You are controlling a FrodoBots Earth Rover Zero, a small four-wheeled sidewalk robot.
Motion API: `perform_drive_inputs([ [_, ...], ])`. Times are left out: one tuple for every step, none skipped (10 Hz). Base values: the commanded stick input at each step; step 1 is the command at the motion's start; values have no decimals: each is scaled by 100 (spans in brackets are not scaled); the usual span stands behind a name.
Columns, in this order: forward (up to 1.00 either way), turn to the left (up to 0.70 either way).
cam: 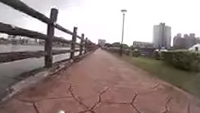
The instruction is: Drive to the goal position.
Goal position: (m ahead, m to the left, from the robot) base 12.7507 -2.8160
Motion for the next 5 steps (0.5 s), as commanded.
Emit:
perform_drive_inputs([
  [70, 0],
  [70, 0],
  [70, 0],
  [70, 0],
  [70, 0],
])
